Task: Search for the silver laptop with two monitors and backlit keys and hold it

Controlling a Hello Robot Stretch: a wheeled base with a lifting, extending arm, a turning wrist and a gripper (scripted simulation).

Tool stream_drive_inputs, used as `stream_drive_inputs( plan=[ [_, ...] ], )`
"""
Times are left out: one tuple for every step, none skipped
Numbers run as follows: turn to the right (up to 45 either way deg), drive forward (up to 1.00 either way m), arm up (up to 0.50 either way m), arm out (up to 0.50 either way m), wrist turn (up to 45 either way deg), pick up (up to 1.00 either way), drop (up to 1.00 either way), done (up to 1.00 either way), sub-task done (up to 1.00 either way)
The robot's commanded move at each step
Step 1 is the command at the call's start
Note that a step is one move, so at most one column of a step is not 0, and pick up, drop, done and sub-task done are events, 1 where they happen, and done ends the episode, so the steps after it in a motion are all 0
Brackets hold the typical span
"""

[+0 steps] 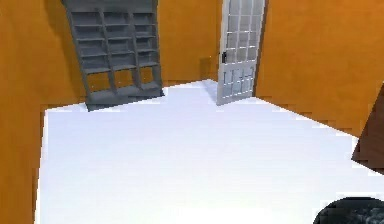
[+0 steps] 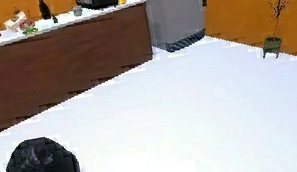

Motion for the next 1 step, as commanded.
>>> stream_drive_inputs(
  plan=[
    [0.0,1.00,0.00,0.00,0.0,0.00,0.00,0.00,0.00]
  ],
)
